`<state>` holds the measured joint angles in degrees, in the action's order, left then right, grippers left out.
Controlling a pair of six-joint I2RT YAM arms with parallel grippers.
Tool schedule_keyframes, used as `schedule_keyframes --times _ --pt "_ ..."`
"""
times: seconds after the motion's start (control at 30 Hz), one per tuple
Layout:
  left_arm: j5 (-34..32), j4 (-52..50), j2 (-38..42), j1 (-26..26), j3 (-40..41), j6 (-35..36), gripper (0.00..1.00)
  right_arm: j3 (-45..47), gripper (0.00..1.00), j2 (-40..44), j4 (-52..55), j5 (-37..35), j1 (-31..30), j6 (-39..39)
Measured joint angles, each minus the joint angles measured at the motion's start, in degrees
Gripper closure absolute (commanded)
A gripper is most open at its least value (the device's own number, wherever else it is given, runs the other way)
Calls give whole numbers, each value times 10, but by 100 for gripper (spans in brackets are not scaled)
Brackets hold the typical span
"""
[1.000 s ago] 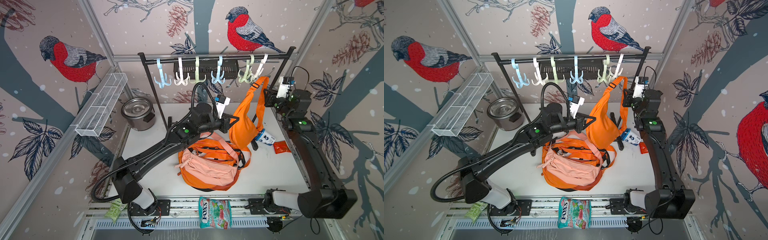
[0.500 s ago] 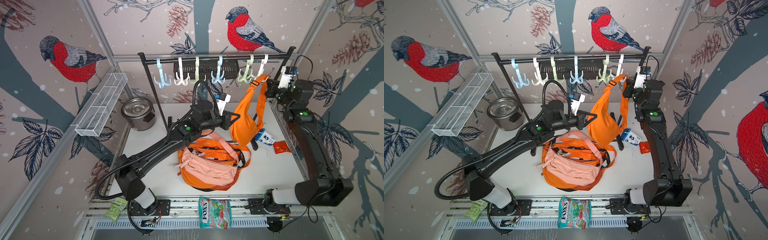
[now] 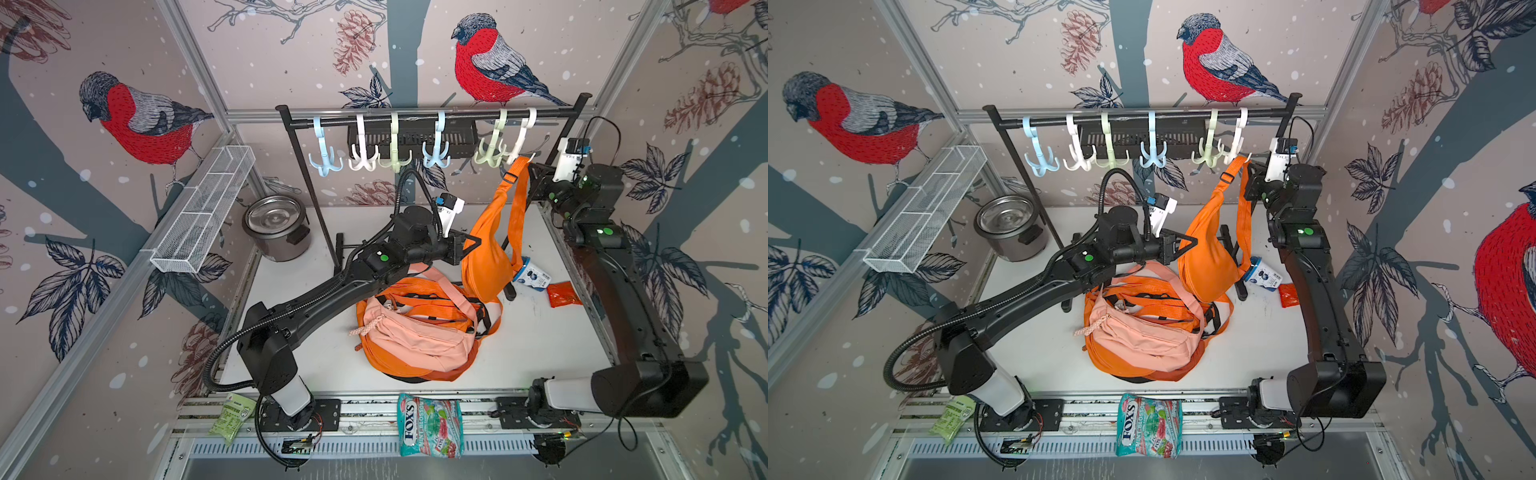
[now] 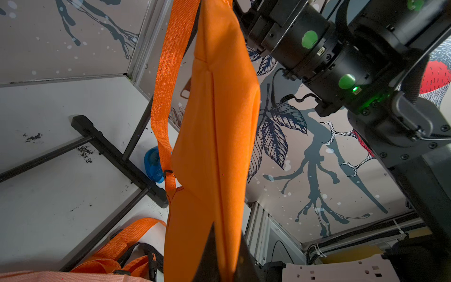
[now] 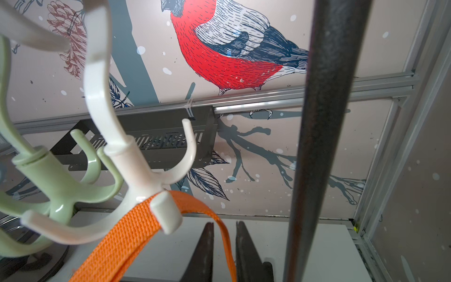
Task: Hang the bag on a hook
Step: Hang the bag on the hook.
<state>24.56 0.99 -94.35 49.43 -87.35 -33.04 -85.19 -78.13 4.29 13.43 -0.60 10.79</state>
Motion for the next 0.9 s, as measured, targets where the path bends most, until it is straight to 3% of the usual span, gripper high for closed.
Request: schedule_keyframes --times 0.13,0.33,0.53,0.9 --pt "5 -1 -8 0 1 -1 100 9 75 11 0 -9 0 0" --pt "9 -3 -29 0 -14 1 100 111 57 98 -11 -54 -1 16" --pt "12 -14 -70 6 -57 16 100 190 52 183 -17 -98 -1 27" --pt "28 -47 -188 24 -199 20 100 223 49 279 -1 -125 -7 28"
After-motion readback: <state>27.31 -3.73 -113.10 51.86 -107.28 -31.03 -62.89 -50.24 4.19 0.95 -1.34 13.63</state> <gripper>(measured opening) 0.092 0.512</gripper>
